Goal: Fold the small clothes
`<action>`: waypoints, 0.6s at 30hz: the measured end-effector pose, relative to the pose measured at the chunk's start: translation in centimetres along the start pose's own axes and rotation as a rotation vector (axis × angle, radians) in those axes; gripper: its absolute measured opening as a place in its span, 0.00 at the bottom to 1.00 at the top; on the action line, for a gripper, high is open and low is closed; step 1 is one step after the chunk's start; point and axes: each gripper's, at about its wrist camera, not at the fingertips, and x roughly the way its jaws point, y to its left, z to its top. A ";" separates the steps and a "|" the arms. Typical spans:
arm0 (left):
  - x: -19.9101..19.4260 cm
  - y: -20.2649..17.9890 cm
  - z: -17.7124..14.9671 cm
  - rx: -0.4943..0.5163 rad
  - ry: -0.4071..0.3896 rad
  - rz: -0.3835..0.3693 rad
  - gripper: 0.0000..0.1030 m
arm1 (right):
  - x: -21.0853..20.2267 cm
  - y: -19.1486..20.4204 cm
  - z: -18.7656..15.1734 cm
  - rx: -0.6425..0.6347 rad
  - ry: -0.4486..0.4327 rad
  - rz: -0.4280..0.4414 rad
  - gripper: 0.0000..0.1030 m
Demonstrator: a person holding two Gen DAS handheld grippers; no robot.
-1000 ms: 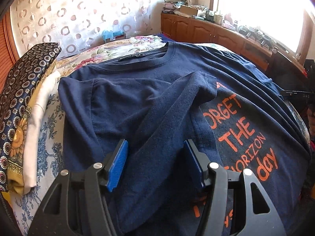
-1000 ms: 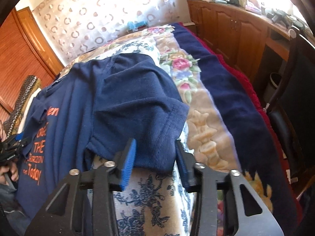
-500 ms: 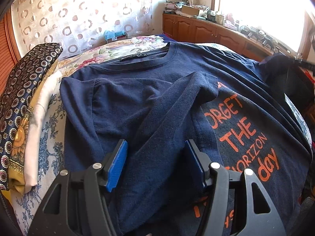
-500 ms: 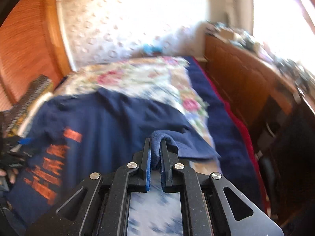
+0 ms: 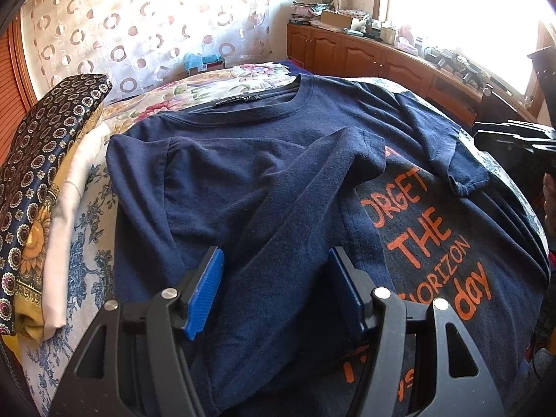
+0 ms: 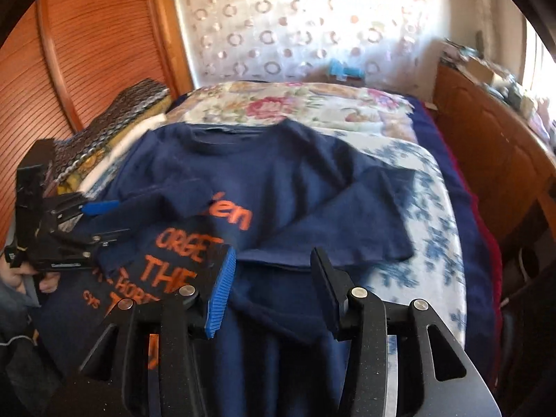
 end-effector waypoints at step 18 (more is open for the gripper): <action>-3.7 3.0 0.0 -0.080 -0.092 0.011 0.61 | 2.8 -7.9 1.8 0.180 0.036 -0.059 0.01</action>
